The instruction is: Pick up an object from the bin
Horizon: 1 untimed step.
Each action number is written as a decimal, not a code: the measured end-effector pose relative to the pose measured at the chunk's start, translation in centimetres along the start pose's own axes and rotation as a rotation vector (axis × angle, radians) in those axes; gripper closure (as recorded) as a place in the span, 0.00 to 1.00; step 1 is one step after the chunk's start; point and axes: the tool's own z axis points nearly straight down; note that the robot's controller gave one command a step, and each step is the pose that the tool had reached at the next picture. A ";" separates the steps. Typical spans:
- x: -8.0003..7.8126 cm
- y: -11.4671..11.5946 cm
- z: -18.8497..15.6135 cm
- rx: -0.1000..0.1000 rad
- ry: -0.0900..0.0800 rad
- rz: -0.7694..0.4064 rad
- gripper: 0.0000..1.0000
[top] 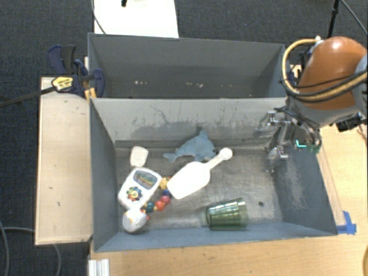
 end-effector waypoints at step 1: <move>-0.2 0.0 -0.4 0.001 -0.008 -0.003 0.00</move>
Offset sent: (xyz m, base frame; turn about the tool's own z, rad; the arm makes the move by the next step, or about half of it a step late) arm -0.0125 0.0795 -0.1195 -0.4186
